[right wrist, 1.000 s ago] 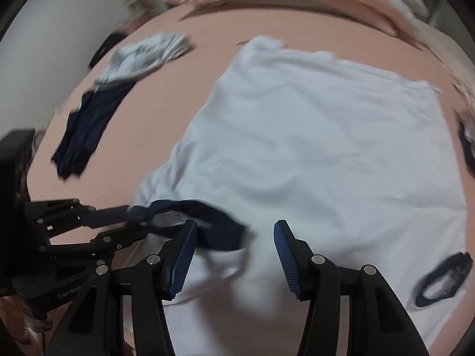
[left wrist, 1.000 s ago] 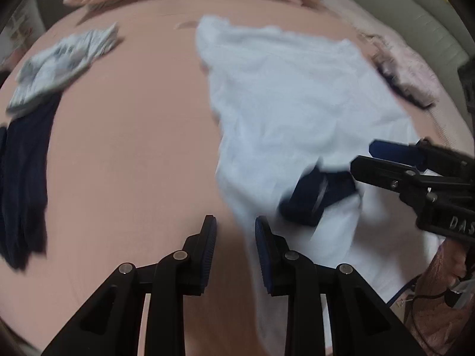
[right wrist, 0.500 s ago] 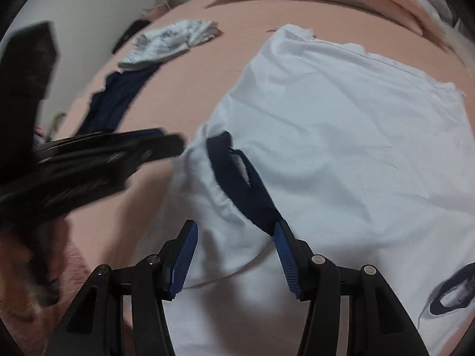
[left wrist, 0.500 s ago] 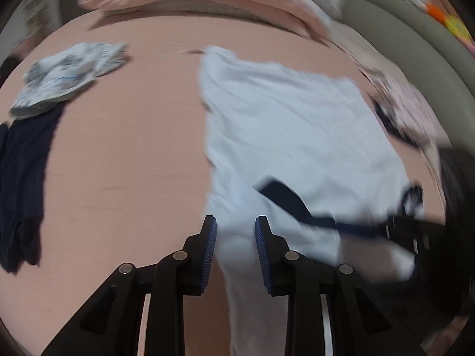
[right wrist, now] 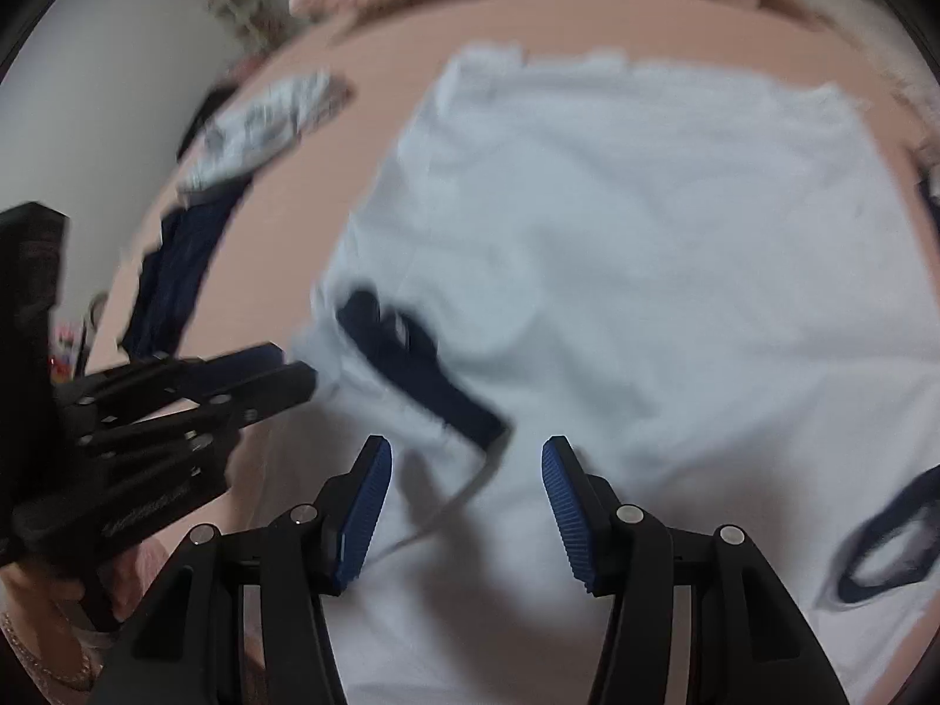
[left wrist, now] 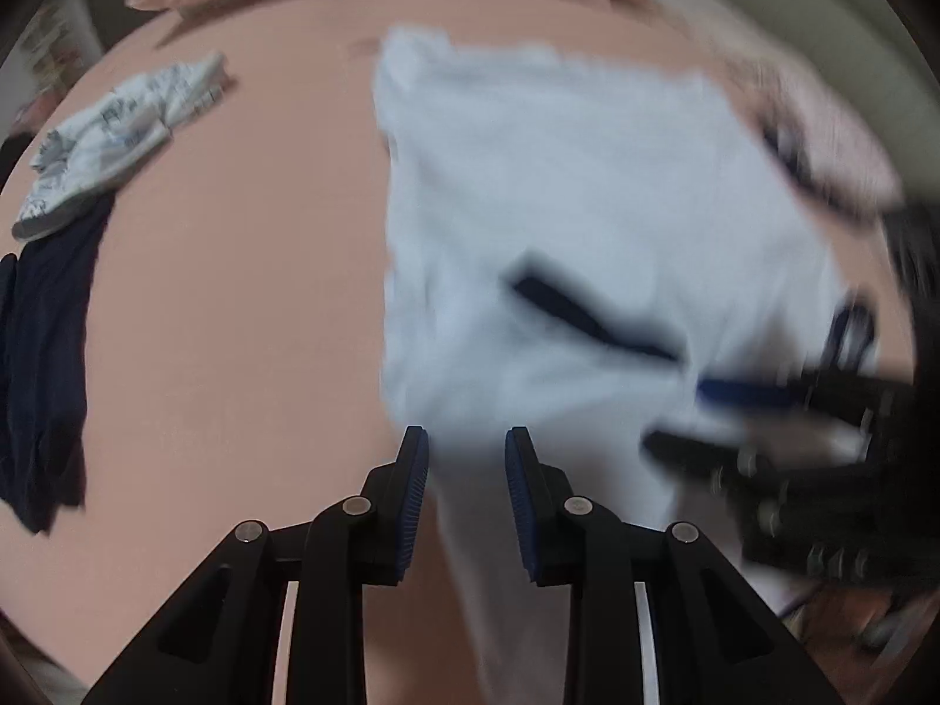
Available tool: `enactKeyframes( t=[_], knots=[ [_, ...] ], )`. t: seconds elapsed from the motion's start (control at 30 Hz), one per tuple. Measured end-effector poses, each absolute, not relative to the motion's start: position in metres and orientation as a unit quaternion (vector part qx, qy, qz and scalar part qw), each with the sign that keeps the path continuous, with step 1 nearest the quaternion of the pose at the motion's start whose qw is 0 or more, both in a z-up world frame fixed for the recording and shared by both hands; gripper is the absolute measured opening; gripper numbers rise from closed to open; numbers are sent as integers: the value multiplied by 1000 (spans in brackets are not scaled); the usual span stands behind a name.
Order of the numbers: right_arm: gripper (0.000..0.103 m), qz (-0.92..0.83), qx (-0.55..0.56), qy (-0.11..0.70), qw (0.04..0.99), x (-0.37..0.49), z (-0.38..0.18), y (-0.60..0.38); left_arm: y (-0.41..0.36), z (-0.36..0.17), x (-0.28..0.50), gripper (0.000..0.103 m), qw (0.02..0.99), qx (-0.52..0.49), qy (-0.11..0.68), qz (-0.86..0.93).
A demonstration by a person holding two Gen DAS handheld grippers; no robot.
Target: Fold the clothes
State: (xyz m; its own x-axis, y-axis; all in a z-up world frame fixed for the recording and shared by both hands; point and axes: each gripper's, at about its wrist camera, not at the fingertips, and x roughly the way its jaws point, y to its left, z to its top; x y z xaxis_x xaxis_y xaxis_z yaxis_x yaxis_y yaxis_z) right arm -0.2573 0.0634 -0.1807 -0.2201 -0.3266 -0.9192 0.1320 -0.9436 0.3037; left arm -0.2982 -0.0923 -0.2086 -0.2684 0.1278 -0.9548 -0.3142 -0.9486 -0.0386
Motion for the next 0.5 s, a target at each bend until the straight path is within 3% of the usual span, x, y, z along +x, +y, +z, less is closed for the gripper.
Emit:
enactKeyframes(
  t=[0.07, 0.17, 0.3, 0.5],
  knots=[
    [53, -784, 598, -69, 151, -247, -175, 62, -99, -204, -281, 24, 126, -581, 82, 800],
    [53, -794, 579, -84, 166, -222, -155, 69, -110, -196, -260, 24, 145, -574, 24, 806],
    [53, -794, 582, -54, 169, -187, -145, 72, -105, -218, -242, 25, 121, -611, 83, 778],
    [53, -820, 559, -97, 70, -148, -126, 141, -112, -202, -233, 25, 103, -596, 23, 796]
  ],
)
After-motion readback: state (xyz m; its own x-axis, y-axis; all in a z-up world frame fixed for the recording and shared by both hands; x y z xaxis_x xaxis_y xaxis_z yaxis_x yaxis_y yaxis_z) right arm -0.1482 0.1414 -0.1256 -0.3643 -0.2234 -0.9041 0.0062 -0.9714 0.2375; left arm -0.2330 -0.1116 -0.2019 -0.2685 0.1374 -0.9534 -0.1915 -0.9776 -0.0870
